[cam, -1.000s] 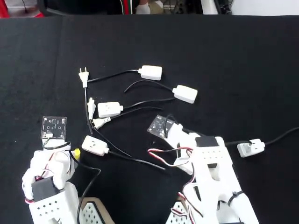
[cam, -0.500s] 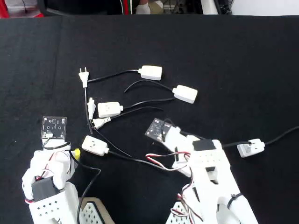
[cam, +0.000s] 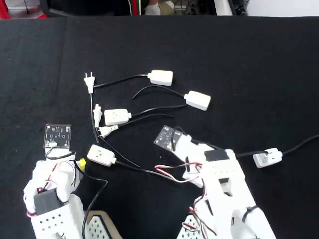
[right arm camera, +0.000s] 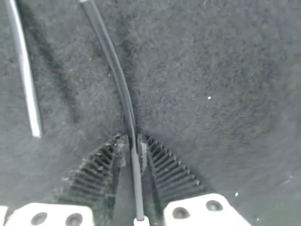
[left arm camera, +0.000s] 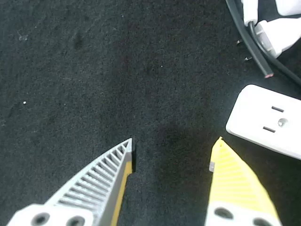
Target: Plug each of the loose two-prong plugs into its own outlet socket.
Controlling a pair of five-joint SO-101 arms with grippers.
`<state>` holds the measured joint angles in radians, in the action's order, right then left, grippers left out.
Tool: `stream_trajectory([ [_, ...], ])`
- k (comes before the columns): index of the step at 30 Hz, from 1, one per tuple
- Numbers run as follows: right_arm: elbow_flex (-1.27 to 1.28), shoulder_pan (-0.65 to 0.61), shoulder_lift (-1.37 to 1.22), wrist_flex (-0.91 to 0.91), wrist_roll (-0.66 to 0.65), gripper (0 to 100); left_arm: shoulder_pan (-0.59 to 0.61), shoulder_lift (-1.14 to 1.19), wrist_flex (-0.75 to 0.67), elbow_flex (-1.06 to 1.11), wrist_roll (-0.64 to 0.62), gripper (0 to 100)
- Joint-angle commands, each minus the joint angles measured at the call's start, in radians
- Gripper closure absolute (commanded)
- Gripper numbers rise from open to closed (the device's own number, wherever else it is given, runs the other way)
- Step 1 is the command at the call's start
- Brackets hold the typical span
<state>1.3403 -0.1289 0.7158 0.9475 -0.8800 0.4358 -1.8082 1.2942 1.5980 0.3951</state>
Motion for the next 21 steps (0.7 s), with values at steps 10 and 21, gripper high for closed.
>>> stream_trajectory([
  [10, -0.383, -0.118, 0.001, -0.005, 0.178, 98.7, 0.007, -0.003, 0.003, -0.002, 0.006, 74],
  [21, -0.754, -0.275, -0.690, -0.193, 0.272, 98.2, 0.008, -0.003, 0.003, -0.002, 0.006, 74],
])
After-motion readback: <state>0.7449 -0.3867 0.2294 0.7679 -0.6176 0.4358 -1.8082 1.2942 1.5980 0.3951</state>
